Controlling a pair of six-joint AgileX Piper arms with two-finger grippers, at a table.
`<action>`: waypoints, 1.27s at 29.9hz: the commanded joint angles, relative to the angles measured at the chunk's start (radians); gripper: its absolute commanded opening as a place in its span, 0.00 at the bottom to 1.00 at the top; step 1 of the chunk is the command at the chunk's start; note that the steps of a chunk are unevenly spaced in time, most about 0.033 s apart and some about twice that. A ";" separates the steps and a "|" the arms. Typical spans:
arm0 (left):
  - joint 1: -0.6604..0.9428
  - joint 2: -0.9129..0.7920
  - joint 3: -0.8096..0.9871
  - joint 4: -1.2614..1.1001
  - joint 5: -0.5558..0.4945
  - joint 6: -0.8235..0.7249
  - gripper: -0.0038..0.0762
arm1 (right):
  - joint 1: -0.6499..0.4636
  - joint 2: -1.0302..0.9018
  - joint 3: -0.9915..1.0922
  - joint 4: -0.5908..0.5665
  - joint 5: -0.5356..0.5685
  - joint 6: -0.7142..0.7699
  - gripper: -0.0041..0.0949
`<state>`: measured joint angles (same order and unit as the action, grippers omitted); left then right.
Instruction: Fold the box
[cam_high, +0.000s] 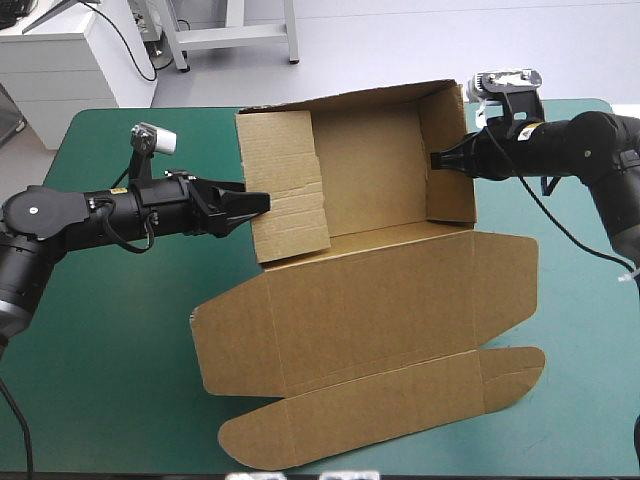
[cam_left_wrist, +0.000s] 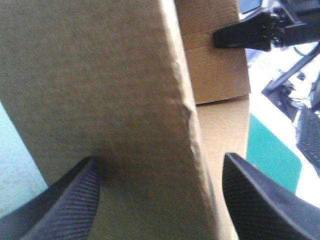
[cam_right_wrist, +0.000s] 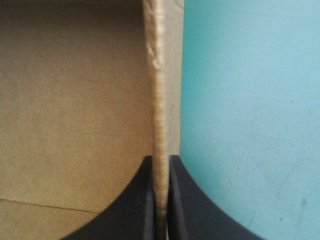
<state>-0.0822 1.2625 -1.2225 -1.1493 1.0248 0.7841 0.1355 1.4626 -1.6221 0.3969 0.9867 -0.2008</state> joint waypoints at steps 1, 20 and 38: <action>-0.077 -0.023 -0.095 0.107 -0.112 -0.127 0.67 | 0.004 -0.033 -0.030 0.053 -0.072 0.012 0.03; -0.318 0.221 -0.440 0.813 -0.143 -0.732 0.66 | 0.021 0.001 -0.028 -0.091 -0.073 0.114 0.03; -0.325 0.306 -0.450 0.859 -0.103 -0.819 0.21 | 0.023 0.087 -0.028 -0.038 -0.105 0.127 0.03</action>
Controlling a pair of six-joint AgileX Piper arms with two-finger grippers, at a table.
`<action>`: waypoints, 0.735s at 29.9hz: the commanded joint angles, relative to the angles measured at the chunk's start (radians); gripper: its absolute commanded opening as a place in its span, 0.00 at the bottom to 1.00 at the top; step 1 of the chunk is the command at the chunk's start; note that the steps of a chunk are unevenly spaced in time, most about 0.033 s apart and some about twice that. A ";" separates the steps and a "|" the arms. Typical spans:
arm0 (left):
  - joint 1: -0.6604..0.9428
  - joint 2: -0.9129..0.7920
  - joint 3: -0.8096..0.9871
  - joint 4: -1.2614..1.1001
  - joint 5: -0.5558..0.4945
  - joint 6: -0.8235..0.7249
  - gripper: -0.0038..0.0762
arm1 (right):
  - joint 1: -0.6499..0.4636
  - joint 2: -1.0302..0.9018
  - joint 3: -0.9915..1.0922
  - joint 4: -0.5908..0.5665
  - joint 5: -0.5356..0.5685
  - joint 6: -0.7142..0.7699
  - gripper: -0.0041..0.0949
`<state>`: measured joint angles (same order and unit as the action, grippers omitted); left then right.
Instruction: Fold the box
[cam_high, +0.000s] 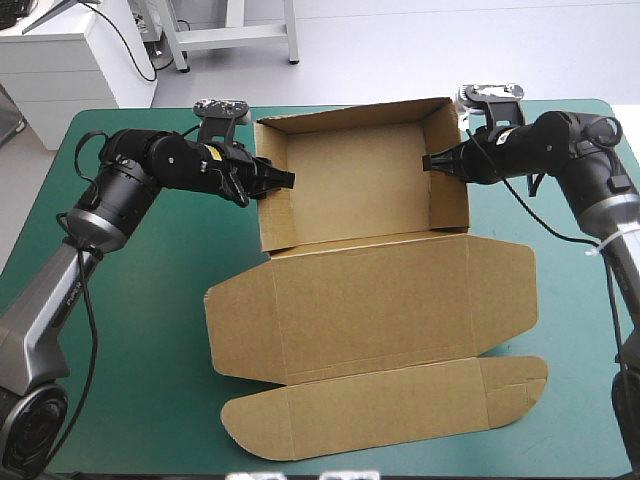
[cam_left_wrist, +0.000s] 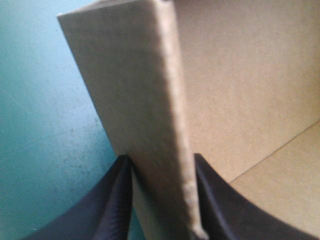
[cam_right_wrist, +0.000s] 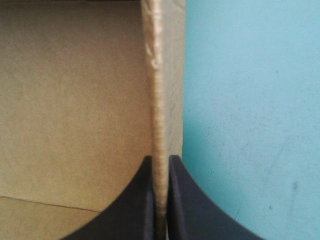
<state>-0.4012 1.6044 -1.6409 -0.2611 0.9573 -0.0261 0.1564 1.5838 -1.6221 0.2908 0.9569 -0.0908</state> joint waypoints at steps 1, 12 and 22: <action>-0.006 -0.033 -0.032 -0.029 -0.035 -0.009 0.16 | 0.002 -0.032 -0.028 0.080 -0.075 0.015 0.03; -0.006 0.023 -0.032 -0.032 -0.028 0.010 0.04 | 0.002 -0.016 -0.028 0.048 0.034 -0.047 0.03; -0.004 0.180 -0.034 0.014 0.070 0.018 0.04 | 0.002 0.104 -0.028 -0.026 0.160 -0.047 0.03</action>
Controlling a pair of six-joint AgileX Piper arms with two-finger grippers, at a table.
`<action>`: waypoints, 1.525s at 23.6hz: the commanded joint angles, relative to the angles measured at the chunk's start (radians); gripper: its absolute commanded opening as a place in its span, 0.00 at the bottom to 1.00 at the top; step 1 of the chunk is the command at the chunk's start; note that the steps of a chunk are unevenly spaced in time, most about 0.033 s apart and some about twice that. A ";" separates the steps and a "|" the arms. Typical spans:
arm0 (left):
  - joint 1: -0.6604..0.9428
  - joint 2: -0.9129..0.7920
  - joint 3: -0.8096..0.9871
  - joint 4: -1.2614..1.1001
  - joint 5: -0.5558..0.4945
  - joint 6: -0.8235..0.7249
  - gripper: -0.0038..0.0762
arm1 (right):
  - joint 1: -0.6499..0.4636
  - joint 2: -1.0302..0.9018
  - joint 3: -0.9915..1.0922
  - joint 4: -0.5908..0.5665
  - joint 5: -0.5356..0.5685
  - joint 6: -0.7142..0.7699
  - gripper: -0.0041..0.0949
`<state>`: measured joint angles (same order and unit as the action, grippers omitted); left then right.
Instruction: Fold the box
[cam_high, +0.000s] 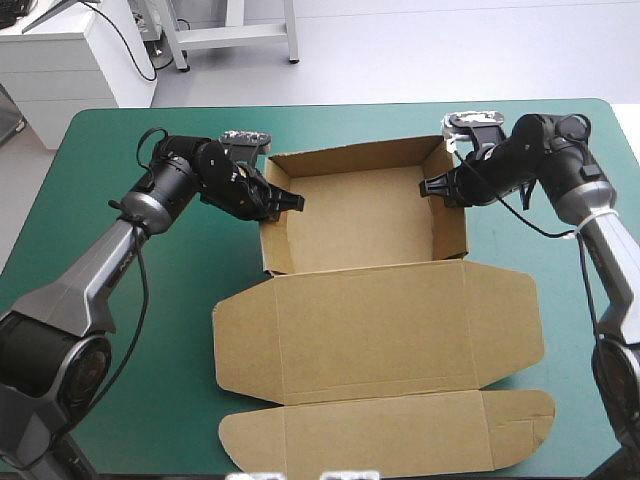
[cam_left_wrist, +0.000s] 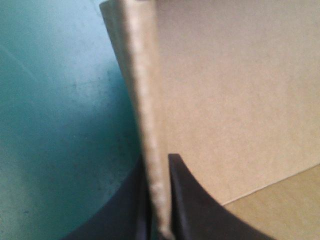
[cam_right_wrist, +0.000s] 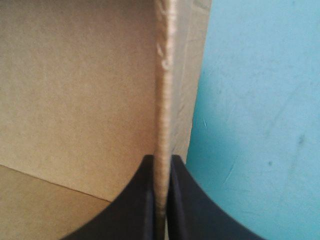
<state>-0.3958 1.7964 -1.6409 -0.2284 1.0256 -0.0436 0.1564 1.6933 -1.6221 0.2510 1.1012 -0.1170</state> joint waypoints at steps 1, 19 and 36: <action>-0.009 -0.001 -0.034 -0.018 0.007 0.036 0.04 | 0.002 0.014 -0.028 0.014 0.028 -0.021 0.03; -0.009 0.088 -0.129 0.036 0.140 0.105 0.37 | 0.002 0.160 -0.030 -0.016 0.073 -0.033 0.13; -0.009 0.049 -0.310 0.005 0.264 0.073 0.75 | 0.000 0.060 -0.218 -0.017 0.142 -0.054 0.79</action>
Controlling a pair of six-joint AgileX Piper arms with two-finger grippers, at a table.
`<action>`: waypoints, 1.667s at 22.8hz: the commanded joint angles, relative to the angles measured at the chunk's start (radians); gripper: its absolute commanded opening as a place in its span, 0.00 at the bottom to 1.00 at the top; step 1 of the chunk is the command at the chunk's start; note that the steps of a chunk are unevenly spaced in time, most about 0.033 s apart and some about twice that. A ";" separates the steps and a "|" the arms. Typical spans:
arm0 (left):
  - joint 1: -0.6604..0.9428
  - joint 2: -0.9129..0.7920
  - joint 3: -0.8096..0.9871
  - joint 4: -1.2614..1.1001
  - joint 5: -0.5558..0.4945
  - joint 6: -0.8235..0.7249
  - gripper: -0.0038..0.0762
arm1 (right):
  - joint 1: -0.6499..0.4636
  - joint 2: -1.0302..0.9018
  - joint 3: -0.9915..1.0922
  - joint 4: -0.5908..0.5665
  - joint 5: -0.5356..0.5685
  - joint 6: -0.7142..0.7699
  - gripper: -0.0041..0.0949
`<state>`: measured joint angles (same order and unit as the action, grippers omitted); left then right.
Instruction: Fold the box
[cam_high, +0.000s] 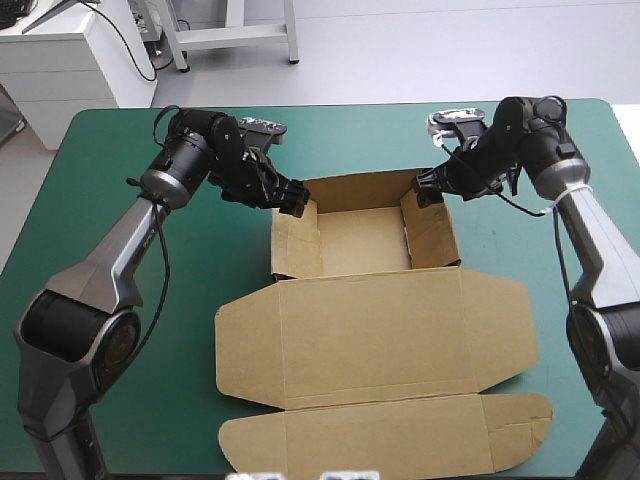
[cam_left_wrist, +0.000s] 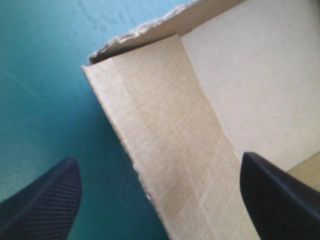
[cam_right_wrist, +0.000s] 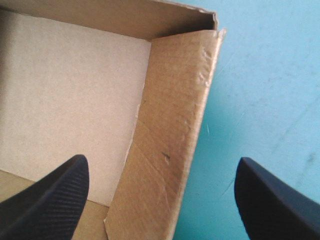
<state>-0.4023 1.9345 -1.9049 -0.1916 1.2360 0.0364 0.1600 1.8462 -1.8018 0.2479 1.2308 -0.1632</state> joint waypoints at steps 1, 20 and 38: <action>-0.003 -0.106 -0.046 -0.024 0.053 -0.007 0.69 | -0.004 -0.109 -0.039 -0.031 0.013 -0.008 0.79; -0.003 -0.824 0.570 0.222 0.039 0.097 0.04 | -0.004 -0.199 -0.037 -0.081 0.013 -0.002 0.79; -0.003 -1.376 1.172 0.404 -0.067 -0.224 0.04 | -0.004 -0.013 -0.037 -0.055 0.013 0.001 0.79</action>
<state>-0.4023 0.5701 -0.7409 0.1805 1.2148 -0.1516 0.1600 1.8504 -1.8110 0.1786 1.2442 -0.1623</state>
